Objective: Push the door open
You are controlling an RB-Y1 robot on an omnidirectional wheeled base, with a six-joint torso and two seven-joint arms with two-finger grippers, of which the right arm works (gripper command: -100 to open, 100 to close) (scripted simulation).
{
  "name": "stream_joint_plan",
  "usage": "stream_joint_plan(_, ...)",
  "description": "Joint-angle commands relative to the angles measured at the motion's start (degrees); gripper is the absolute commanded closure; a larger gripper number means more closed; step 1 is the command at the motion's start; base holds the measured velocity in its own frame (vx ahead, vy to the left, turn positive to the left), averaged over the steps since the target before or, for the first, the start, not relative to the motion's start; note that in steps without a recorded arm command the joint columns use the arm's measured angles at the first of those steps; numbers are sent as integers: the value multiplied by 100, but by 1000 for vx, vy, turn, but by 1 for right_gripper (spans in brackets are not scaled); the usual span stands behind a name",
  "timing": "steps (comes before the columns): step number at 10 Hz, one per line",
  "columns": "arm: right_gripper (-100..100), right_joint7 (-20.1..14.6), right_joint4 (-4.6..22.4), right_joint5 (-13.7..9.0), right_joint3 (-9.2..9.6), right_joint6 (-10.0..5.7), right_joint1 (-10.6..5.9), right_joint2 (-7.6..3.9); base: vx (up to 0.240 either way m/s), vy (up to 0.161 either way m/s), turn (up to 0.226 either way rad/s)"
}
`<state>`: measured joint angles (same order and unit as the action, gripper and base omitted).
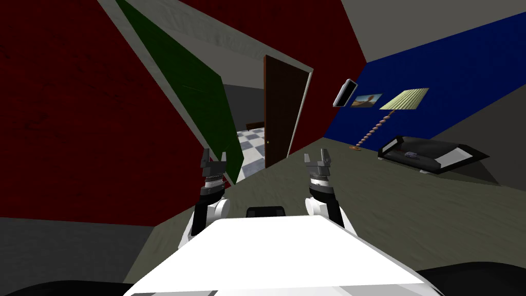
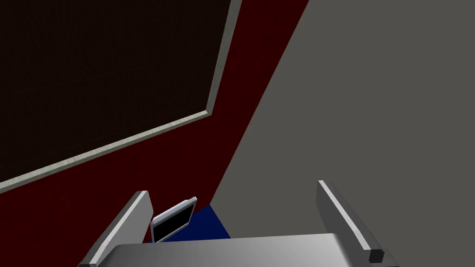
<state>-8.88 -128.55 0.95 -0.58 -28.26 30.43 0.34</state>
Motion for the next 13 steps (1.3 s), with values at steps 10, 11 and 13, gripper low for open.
stream_joint_plan(10,-100,-72,1239,106,316,-258,-544,-218,115,-19,-4)
stream_joint_plan(11,-100,-80,1369,117,349,-285,-601,-237,104,-10,-4)
stream_joint_plan(13,-100,-96,1649,141,421,-343,-724,-273,92,-7,-5)
